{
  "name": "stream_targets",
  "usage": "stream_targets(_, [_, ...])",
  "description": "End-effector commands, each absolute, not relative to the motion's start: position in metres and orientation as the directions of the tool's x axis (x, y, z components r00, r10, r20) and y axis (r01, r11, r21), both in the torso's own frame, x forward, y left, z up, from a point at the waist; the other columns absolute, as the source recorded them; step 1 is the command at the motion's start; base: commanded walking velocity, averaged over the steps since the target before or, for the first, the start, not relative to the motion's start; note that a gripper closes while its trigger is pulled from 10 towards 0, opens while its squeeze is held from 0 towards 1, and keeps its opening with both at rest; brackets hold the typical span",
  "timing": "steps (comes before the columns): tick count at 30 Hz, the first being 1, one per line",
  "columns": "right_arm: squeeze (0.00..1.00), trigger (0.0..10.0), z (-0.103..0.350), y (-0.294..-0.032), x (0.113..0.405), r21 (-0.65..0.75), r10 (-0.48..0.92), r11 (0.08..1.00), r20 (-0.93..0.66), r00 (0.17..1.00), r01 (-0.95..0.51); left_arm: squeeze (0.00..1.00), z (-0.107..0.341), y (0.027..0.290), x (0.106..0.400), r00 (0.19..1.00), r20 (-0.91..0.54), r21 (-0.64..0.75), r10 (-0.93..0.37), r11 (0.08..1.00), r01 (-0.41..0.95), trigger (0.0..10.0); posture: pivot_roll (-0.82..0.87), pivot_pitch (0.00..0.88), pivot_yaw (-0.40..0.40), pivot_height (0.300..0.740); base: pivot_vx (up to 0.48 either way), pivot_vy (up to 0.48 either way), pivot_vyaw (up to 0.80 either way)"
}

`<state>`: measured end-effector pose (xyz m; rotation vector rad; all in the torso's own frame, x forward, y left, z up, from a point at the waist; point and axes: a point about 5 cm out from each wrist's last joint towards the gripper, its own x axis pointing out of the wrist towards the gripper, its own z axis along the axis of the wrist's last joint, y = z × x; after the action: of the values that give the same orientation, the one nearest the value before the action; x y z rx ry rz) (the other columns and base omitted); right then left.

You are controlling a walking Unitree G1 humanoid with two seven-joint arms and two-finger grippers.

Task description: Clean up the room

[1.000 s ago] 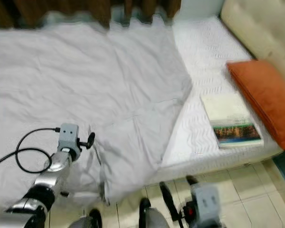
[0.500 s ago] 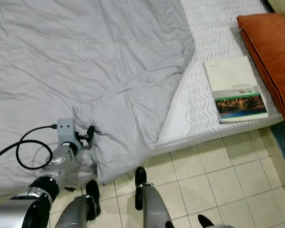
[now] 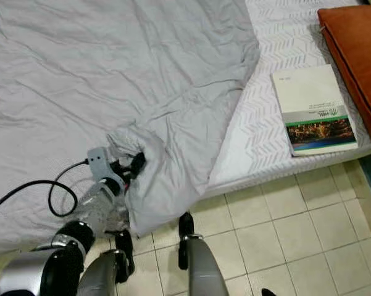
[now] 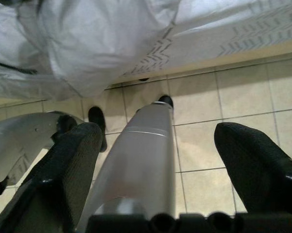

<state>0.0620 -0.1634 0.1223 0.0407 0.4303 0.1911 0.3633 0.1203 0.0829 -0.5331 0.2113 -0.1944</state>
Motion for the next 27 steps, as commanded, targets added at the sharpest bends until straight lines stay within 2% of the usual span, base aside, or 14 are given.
stream_targets(1, [0.00, 10.0, 0.116, -0.163, 0.056, 0.081, 0.184, 0.983, -0.457, 0.871, -0.165, 0.00, 0.056, 0.115, 0.347, 0.934, -0.246, -0.560, -0.257, 0.825, 0.079, 0.0, -0.43, 0.690, -0.058, 0.740, 0.000, 0.000, 0.00])
stream_targets(10, [0.00, 10.0, 0.109, -0.163, 0.058, 0.080, 0.177, 0.984, -0.460, 0.870, -0.158, 0.00, 0.047, 0.110, 0.340, 0.918, -0.292, -0.445, -0.267, 0.888, 0.117, 0.0, -0.39, 0.676, -0.032, 0.740, 0.000, 0.000, 0.00])
stream_targets(11, [0.00, 10.0, 0.108, -0.162, 0.059, 0.081, 0.177, 0.984, -0.456, 0.872, -0.157, 0.00, 0.048, 0.111, 0.341, 0.919, -0.288, -0.416, -0.270, 0.900, 0.134, 0.0, -0.39, 0.676, -0.032, 0.740, 0.000, 0.000, 0.00])
stream_targets(12, [0.00, 10.0, 0.107, -0.160, 0.064, 0.085, 0.180, 0.984, -0.444, 0.878, -0.159, 0.00, 0.049, 0.110, 0.340, 0.911, -0.280, -0.326, -0.303, 0.923, 0.206, 0.0, -0.39, 0.660, -0.030, 0.740, 0.000, 0.000, 0.00])
stream_targets(16, [0.00, 10.0, 0.103, -0.158, 0.073, 0.086, 0.180, 0.984, -0.422, 0.889, -0.158, 0.00, 0.049, 0.108, 0.338, 0.888, -0.276, -0.221, -0.368, 0.923, 0.314, 0.0, -0.37, 0.634, 0.000, 0.740, 0.000, 0.000, 0.00])
stream_targets(18, [0.00, 10.0, 0.092, -0.158, 0.091, 0.082, 0.168, 0.986, -0.386, 0.907, -0.147, 0.00, 0.046, 0.114, 0.334, 0.865, -0.293, -0.106, -0.408, 0.913, 0.395, 0.0, -0.33, 0.549, 0.043, 0.740, 0.000, 0.000, 0.00])
stream_targets(20, [0.00, 10.0, 0.091, -0.158, 0.094, 0.080, 0.166, 0.986, -0.379, 0.910, -0.147, 0.00, 0.047, 0.115, 0.335, 0.867, -0.290, -0.102, -0.404, 0.914, 0.392, 0.0, -0.33, 0.549, 0.043, 0.740, 0.000, 0.000, 0.00])
stream_targets(22, [0.00, 10.0, 0.081, -0.159, 0.106, 0.076, 0.160, 0.987, -0.372, 0.914, -0.141, 0.00, 0.046, 0.115, 0.334, 0.864, -0.301, -0.068, -0.404, 0.913, 0.403, 0.0, -0.32, 0.491, 0.070, 0.740, 0.000, 0.000, 0.00])
stream_targets(24, [0.00, 10.0, 0.080, -0.159, 0.113, 0.071, 0.156, 0.988, -0.358, 0.921, -0.140, 0.00, 0.048, 0.112, 0.335, 0.857, -0.295, -0.045, -0.423, 0.902, 0.430, 0.0, -0.32, 0.459, 0.082, 0.740, 0.000, 0.000, 0.00])
stream_targets(26, [0.00, 10.0, 0.074, -0.162, 0.133, 0.057, 0.147, 0.989, -0.322, 0.935, -0.135, 0.00, 0.054, 0.098, 0.337, 0.822, -0.292, 0.028, -0.489, 0.855, 0.518, 0.0, -0.31, 0.363, 0.116, 0.740, 0.000, 0.000, 0.00])
stream_targets(27, [0.00, 10.0, 0.073, -0.163, 0.137, 0.055, 0.145, 0.989, -0.317, 0.937, -0.135, 0.00, 0.054, 0.094, 0.337, 0.814, -0.296, 0.047, -0.500, 0.843, 0.535, 0.0, -0.31, 0.363, 0.116, 0.740, 0.000, 0.000, 0.00])
